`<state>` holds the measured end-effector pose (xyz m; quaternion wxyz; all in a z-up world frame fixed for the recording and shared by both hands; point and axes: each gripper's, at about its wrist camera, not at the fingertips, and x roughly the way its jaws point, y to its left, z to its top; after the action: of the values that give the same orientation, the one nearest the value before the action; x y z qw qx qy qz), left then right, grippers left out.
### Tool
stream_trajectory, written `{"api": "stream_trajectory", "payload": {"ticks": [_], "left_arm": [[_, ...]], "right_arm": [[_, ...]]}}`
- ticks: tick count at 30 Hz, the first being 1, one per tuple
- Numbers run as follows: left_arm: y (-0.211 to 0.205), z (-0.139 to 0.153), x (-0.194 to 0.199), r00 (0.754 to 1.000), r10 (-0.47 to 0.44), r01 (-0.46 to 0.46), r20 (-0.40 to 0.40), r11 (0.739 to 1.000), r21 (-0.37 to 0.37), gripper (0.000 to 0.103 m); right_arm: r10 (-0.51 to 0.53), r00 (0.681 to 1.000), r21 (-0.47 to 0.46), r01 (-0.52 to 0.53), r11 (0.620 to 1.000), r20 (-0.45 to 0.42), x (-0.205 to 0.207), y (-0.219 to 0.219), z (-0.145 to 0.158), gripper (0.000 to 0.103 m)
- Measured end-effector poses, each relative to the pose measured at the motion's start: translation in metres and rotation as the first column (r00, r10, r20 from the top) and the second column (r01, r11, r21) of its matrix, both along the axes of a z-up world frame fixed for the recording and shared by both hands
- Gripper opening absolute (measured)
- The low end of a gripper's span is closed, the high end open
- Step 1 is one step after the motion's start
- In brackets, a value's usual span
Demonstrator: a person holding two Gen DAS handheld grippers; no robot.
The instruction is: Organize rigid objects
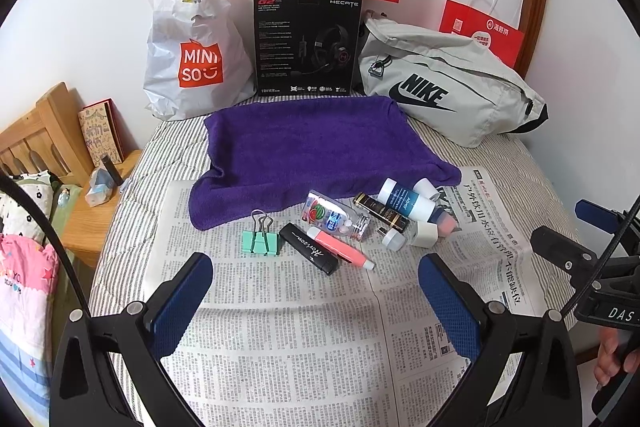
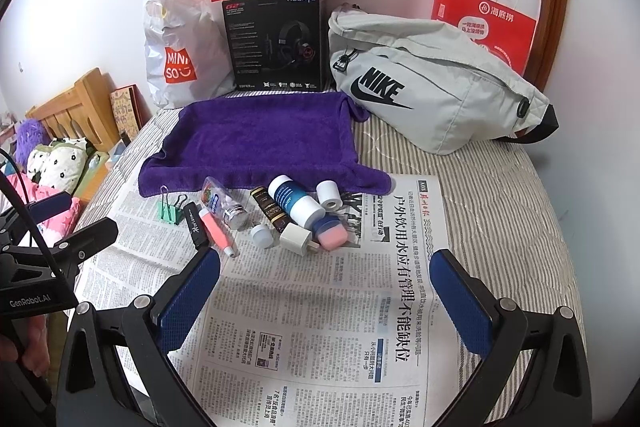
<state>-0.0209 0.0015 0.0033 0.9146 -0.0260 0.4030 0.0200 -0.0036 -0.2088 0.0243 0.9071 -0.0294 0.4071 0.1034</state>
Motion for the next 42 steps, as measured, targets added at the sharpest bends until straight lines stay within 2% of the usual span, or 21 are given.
{"api": "stream_trajectory", "payload": {"ticks": [30, 36, 42], "left_arm": [[0.003, -0.003, -0.001, 1.0, -0.007, 0.007, -0.008, 1.0, 0.001, 0.103], [0.015, -0.016, 0.01, 0.999, -0.003, 0.001, -0.039, 0.999, -0.036, 0.103], [0.03, -0.043, 0.03, 0.997, 0.013, -0.016, -0.079, 0.999, -0.033, 0.103]], "right_arm": [[0.005, 1.0, 0.001, -0.005, 1.0, 0.002, -0.002, 0.002, 0.001, 0.103], [0.006, 1.0, 0.002, -0.006, 1.0, -0.006, 0.002, 0.001, -0.003, 0.103], [-0.009, 0.999, 0.007, 0.009, 1.0, -0.046, 0.015, -0.004, -0.018, 0.103]]}}
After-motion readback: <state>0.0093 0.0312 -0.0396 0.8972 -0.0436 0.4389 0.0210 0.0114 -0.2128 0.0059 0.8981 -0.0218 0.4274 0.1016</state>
